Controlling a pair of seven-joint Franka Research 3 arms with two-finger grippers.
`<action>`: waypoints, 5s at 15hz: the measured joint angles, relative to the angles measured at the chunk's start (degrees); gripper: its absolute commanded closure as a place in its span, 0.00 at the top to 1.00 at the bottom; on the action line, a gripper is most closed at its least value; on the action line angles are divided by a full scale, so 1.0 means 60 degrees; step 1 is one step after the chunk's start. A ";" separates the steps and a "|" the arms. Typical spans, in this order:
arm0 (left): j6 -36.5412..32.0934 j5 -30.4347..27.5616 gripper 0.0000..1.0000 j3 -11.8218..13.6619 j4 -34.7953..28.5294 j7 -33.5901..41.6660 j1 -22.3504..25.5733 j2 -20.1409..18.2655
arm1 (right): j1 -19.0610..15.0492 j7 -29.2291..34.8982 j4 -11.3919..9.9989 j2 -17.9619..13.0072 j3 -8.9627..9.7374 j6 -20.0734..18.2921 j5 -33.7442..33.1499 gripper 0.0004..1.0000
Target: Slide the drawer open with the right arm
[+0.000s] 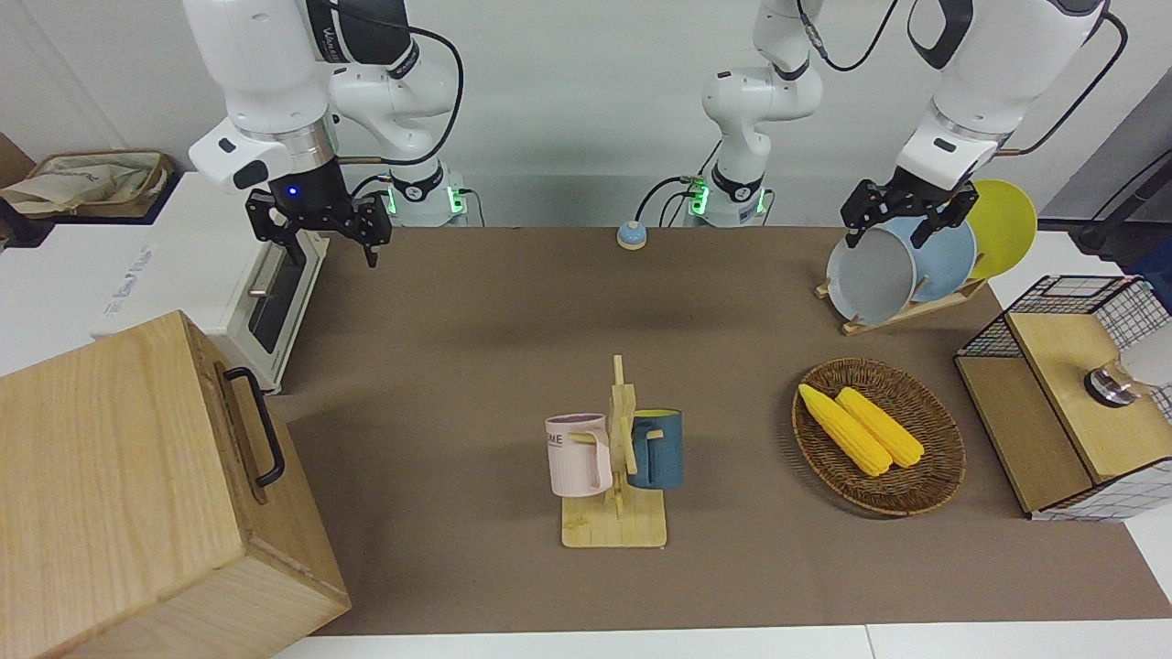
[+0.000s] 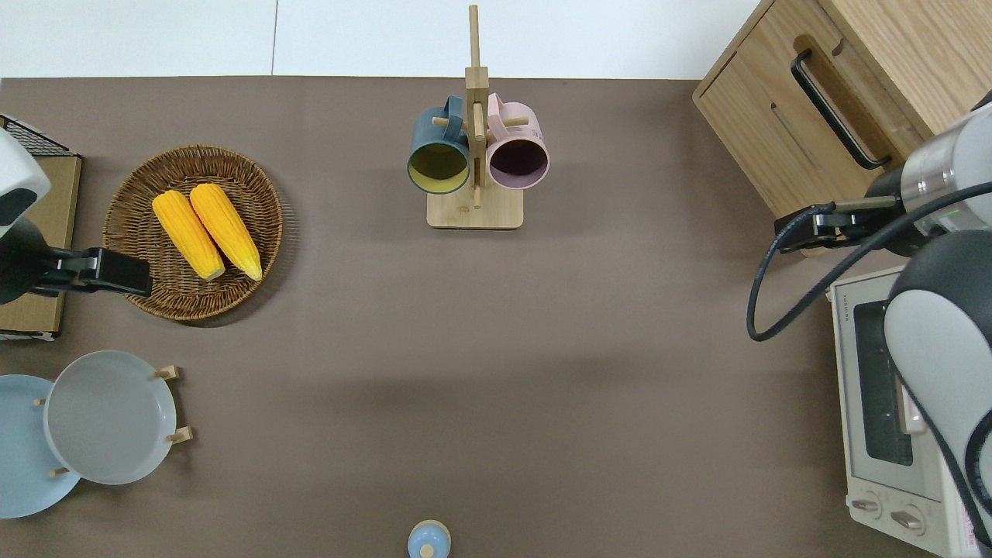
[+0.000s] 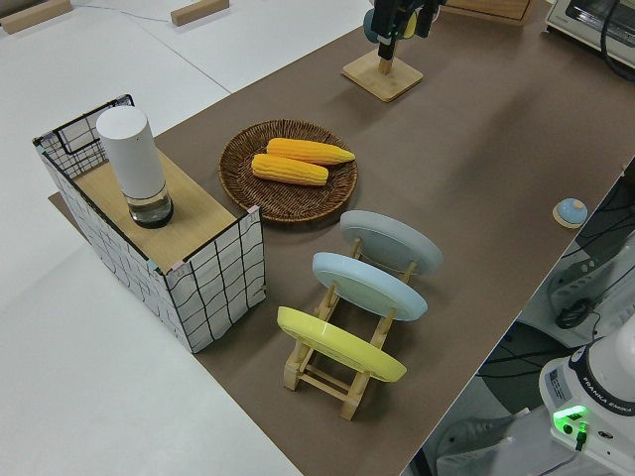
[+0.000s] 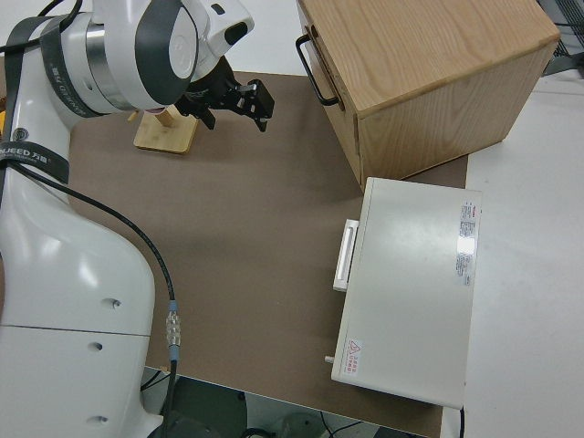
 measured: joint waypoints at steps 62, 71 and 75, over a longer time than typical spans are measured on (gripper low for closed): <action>0.0000 0.0000 0.99 0.0000 0.0000 0.0000 0.0000 0.0000 | 0.1279 0.3707 -0.2070 0.3571 0.1048 0.1511 -1.5271 0.00; 0.0000 0.0000 0.99 0.0000 0.0000 0.0000 0.0000 0.0000 | 0.3145 0.3707 -0.2089 0.3465 0.1113 -0.0168 -1.3978 0.00; 0.0000 0.0000 0.99 0.0000 0.0000 0.0000 0.0000 0.0000 | 0.4034 0.3711 -0.2082 0.3440 0.1123 -0.0697 -1.3583 0.00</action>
